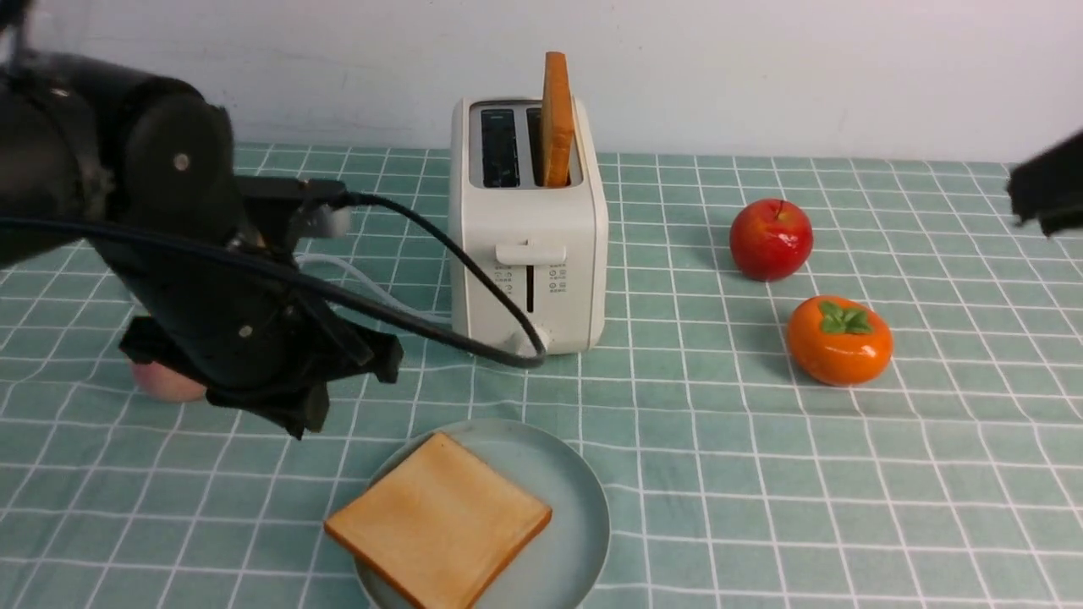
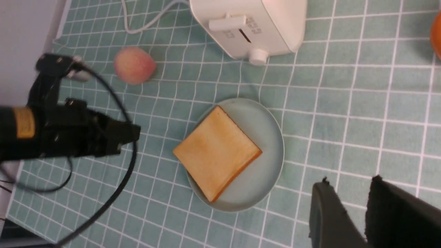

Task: Take toasted bread from bread machine on blue coffee table place on plate.
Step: 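Place the slice of bread on the plate with the left gripper, then grasp the toast slice in the toaster and pull it up out of the slot with the right gripper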

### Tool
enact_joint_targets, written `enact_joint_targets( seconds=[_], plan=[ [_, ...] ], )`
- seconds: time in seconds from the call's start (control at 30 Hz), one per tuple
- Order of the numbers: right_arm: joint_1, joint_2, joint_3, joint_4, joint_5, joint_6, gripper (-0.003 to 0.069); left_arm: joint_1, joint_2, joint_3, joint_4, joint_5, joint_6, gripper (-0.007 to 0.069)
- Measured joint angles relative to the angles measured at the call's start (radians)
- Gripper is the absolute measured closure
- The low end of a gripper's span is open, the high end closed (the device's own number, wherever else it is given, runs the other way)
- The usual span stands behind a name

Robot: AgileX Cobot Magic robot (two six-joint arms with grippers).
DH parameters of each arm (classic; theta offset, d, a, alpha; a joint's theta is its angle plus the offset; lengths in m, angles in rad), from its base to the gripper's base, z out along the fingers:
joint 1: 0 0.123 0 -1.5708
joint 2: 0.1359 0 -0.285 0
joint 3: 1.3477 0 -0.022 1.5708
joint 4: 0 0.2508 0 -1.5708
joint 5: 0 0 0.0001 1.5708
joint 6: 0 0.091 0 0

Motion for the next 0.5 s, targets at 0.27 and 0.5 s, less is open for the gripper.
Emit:
enact_joint_targets(
  seconds=[0.27, 0.5],
  plan=[
    [0.090, 0.290, -0.285, -0.016, -0.059, 0.000, 0.0344, 0.000, -0.377, 0.292, 0.000, -0.247, -0.061, 0.0638],
    [0.237, 0.542, -0.518, -0.145, -0.130, 0.000, 0.0243, 0.000, -0.620, 0.547, -0.023, -0.438, -0.090, 0.0638]
  ],
)
